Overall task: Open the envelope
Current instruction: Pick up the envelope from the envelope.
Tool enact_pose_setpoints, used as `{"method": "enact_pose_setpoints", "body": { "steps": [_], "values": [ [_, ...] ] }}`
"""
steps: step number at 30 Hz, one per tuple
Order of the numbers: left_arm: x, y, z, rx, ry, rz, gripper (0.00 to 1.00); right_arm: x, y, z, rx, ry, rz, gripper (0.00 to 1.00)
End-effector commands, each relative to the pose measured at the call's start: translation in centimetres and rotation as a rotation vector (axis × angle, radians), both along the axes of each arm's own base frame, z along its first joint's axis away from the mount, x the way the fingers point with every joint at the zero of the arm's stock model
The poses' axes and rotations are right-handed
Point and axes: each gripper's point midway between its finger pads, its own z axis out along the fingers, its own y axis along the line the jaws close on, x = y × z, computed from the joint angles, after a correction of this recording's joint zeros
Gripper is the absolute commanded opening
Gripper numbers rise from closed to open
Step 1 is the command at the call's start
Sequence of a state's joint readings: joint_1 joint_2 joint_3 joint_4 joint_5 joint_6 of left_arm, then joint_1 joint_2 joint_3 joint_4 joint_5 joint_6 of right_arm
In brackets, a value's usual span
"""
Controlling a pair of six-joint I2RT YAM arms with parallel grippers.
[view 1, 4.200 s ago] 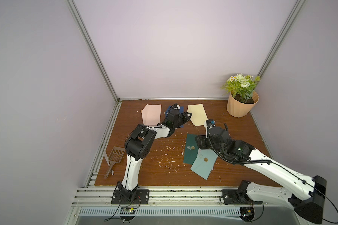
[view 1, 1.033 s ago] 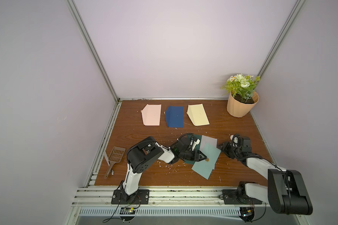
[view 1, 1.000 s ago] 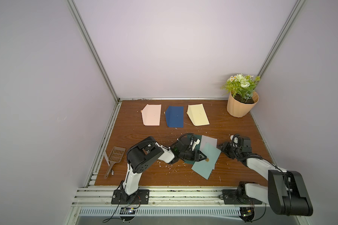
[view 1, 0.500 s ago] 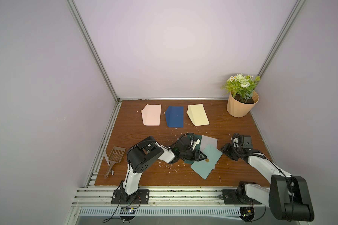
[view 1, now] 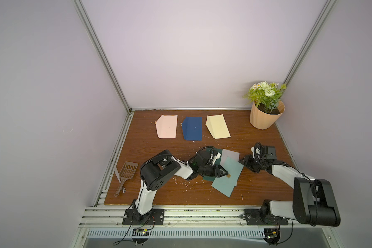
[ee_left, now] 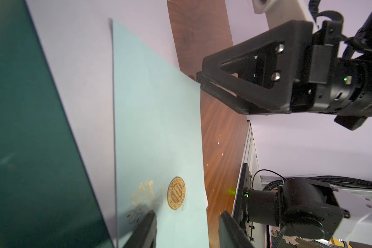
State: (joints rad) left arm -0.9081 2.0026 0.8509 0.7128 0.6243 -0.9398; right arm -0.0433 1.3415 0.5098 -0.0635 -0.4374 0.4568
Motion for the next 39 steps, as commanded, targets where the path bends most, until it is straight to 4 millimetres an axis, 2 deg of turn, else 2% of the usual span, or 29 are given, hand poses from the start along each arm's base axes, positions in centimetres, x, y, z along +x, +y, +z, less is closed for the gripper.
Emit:
{"method": "enact_pose_setpoints", "body": {
  "steps": [1,6,9,12,22,26,32,39],
  "values": [
    [-1.0,1.6,-4.8,0.149,0.094,0.025,0.5,-2.6,1.2,-2.1,0.058,0.101,0.049,0.49],
    [-1.0,1.4,-4.9,0.147,0.097,0.021,0.5,-2.7,4.5,0.5,0.268,-0.008,0.146,0.5],
    [-1.0,1.4,-5.0,0.149,0.102,0.019,0.5,-2.7,5.6,2.2,0.362,-0.064,0.178,0.5],
    [-1.0,1.3,-5.0,0.148,0.102,0.018,0.5,-2.7,6.2,3.2,0.415,-0.09,0.193,0.5],
    [-1.1,1.3,-5.2,0.151,0.109,0.014,0.5,-2.8,6.7,4.9,0.473,-0.135,0.2,0.49],
    [-1.1,1.3,-5.3,0.152,0.11,0.016,0.5,-2.8,6.8,5.0,0.491,-0.135,0.2,0.48],
    [-1.1,1.3,-5.3,0.15,0.111,0.015,0.5,-3.2,6.6,4.0,0.466,-0.113,0.196,0.44],
    [-1.1,1.2,-5.4,0.15,0.114,0.013,0.5,-4.1,6.2,1.9,0.394,-0.072,0.209,0.33]
  ]
}}
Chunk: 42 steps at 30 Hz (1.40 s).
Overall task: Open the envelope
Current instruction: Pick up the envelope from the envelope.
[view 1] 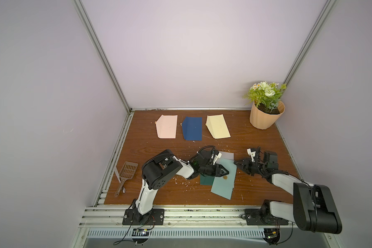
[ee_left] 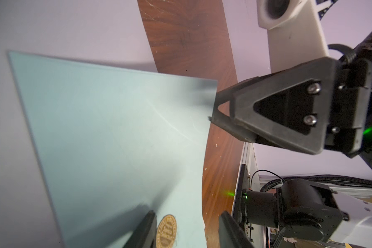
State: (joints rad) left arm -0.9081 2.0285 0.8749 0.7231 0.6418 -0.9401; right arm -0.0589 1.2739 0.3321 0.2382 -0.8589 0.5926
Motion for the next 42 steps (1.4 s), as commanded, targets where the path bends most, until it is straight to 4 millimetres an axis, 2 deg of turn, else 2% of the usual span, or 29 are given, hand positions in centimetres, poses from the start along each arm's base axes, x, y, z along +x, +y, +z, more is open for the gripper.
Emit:
{"method": "enact_pose_setpoints", "body": {
  "steps": [1,6,12,16,22,24,31,37,40,42],
  "values": [
    [-1.2,1.8,-5.3,0.16,0.112,0.026,0.5,-1.8,0.7,-1.8,-0.023,0.058,0.063,0.31],
    [-1.2,1.8,-5.3,0.159,0.11,0.025,0.5,-2.1,-0.1,-3.1,-0.109,0.086,0.056,0.22],
    [-1.3,1.7,-5.1,0.153,0.11,0.022,0.5,-1.7,-0.4,-2.5,-0.14,0.042,0.047,0.11],
    [-1.3,1.4,-4.8,0.136,0.106,0.01,0.5,-1.6,-0.3,-1.9,-0.135,0.007,0.048,0.07],
    [-1.4,0.9,-3.6,0.082,0.089,-0.014,0.5,-1.5,0.0,-1.0,-0.114,-0.027,0.054,0.0],
    [-1.4,0.4,-2.2,0.029,0.063,-0.031,0.5,-1.4,-0.1,-0.8,-0.12,-0.034,0.052,0.0],
    [-1.6,-1.0,6.3,-0.185,-0.097,-0.115,0.51,-1.1,-0.5,0.6,-0.148,-0.075,0.035,0.0],
    [-1.7,-1.1,12.7,-0.283,-0.233,-0.146,0.54,-0.8,-0.6,2.0,-0.153,-0.106,0.027,0.0],
    [-1.5,-0.7,14.5,-0.273,-0.3,-0.144,0.56,-0.8,-0.4,2.8,-0.147,-0.118,0.029,0.0],
    [-0.7,0.1,14.9,-0.232,-0.344,-0.117,0.57,-0.6,-0.3,3.9,-0.129,-0.138,0.032,0.0]
  ]
}}
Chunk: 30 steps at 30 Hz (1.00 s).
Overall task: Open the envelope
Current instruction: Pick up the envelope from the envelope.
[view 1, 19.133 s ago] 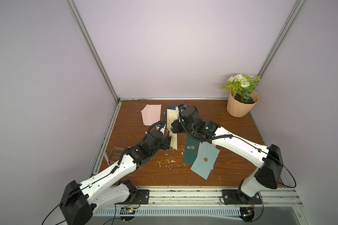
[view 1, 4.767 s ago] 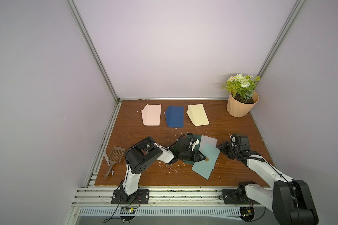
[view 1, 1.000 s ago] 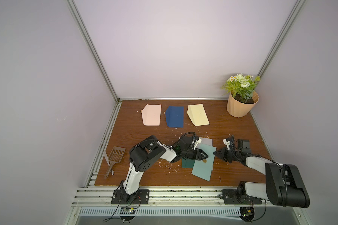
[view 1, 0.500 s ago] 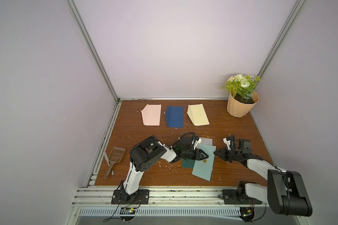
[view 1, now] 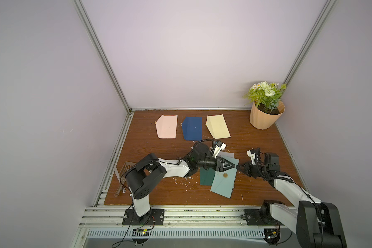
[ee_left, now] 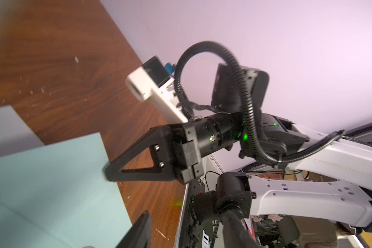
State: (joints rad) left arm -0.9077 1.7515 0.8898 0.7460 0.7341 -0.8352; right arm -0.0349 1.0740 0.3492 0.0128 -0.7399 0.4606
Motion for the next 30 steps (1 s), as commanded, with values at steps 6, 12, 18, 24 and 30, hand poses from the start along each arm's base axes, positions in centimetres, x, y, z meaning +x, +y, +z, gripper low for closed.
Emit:
{"method": "enact_pose_setpoints", "body": {
  "steps": [6,12,18,24,30],
  "values": [
    [3.7,5.3,1.0,0.041,-0.085,0.139,0.6,1.0,1.4,7.1,0.113,-0.145,0.051,0.0],
    [4.7,7.8,1.5,0.098,-0.168,0.189,0.63,0.9,2.2,11.6,0.216,-0.225,0.063,0.0],
    [5.2,8.6,2.0,0.088,-0.194,0.204,0.65,0.6,2.7,15.5,0.291,-0.283,0.083,0.0],
    [5.2,8.7,2.3,0.053,-0.199,0.196,0.65,0.2,3.1,17.6,0.338,-0.31,0.102,0.0],
    [5.6,9.4,3.0,0.002,-0.183,0.196,0.65,-0.4,3.7,19.6,0.381,-0.336,0.132,0.0]
  ]
}}
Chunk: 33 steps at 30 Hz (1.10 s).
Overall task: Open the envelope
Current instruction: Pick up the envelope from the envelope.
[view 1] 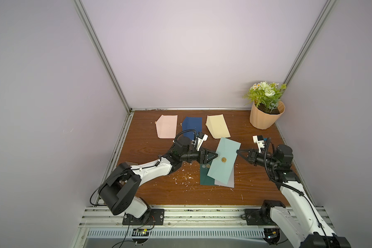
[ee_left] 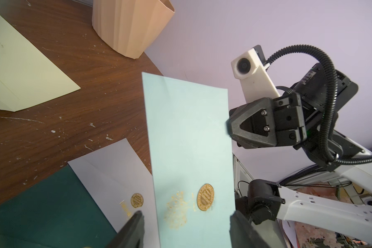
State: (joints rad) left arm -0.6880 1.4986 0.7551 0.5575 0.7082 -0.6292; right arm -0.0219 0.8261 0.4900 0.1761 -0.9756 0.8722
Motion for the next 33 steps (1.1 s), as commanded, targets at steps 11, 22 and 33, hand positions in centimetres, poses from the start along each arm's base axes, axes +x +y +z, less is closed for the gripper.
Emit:
{"method": "enact_pose_setpoints", "body": {
  "steps": [11,22,33],
  "values": [
    [-0.9,-0.2,2.5,-0.155,0.014,-0.121,0.6,-0.9,1.9,5.4,0.045,-0.127,0.086,0.0],
    [-1.2,-0.5,2.8,-0.203,0.04,-0.168,0.52,-0.8,3.2,5.7,0.035,-0.136,0.123,0.0],
    [-1.9,-0.4,3.0,-0.227,0.048,-0.201,0.0,-0.5,4.0,5.1,0.023,-0.132,0.138,0.0]
  ]
}}
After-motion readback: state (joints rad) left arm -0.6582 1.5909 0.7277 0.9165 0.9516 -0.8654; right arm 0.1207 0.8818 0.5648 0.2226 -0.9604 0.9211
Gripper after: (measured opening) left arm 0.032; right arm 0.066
